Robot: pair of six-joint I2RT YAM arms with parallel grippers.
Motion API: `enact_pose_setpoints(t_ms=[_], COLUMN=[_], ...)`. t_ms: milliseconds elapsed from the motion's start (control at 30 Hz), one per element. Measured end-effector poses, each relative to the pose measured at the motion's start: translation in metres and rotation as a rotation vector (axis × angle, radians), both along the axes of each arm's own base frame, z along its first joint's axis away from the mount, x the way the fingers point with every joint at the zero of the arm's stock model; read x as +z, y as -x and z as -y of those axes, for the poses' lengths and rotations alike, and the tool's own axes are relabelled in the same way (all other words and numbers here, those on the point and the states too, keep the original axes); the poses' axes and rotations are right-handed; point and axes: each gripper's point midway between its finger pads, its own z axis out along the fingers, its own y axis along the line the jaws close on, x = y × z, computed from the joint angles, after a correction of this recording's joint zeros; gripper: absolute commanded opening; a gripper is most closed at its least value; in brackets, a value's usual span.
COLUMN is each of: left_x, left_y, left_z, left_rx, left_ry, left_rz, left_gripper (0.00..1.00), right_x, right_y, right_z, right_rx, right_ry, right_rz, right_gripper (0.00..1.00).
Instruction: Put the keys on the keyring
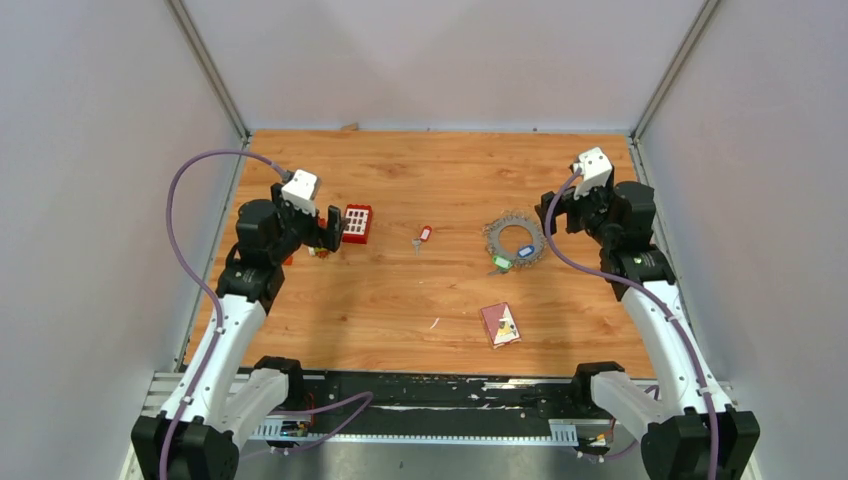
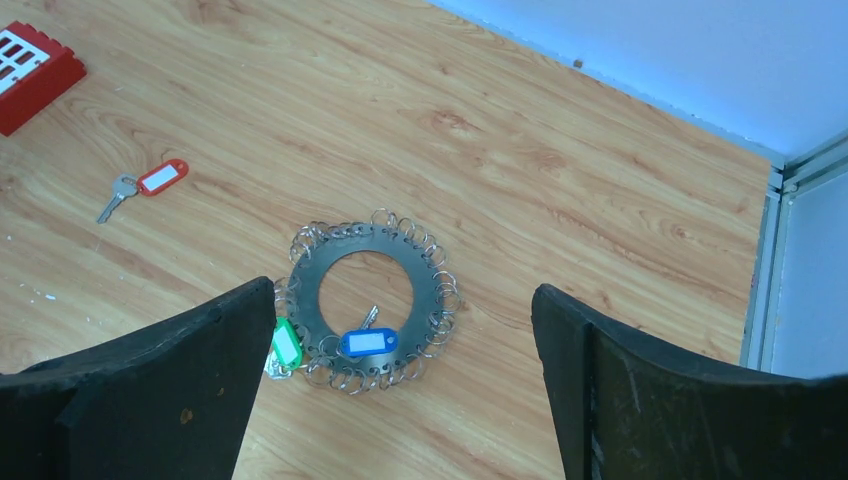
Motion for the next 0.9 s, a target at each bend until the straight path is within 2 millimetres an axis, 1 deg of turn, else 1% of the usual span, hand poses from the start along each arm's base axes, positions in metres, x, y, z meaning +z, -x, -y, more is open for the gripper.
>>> enact_pose_setpoints(t_ms=[100, 333, 433, 633, 800, 900], left_x=[-0.005, -0.019, -0.018, -0.013, -0.011, -0.014], left_y=[0.001, 0.003, 0.004, 0.004, 0.004, 0.006], left_z=[0.003, 0.001, 0.0, -0.004, -0.004, -0.004], left_rx=[-0.015, -0.014, -0.014, -0.002, -0.001, -0.008], left_ry=[0.003, -0.013, -0.024, -0.048, -0.052, -0.055], left_rz=[-0.021, -0.087, -0.093, -0.091, -0.09, -0.099], left_gripper=[1.0, 1.0, 1.0, 1.0, 1.0, 1.0], right_x=[-0.004, -0.003, -0.002, -0.003, -0.015, -0.027], right_y=[-0.001, -0.002, -0.001, 0.001, -0.002, -0.007], right_z=[-0.003, -0.002, -0.003, -0.013, -0.021, -0.022], right_rx=[0.009, 0.009, 0.018, 0.081, 0.117, 0.117], right_ry=[0.016, 0.035, 0.037, 0.037, 0.039, 0.038], right_rz=[-0.007, 0.003, 0.007, 0.008, -0.027, -0.064], right_gripper=[1.0, 1.0, 1.0, 1.0, 1.0, 1.0])
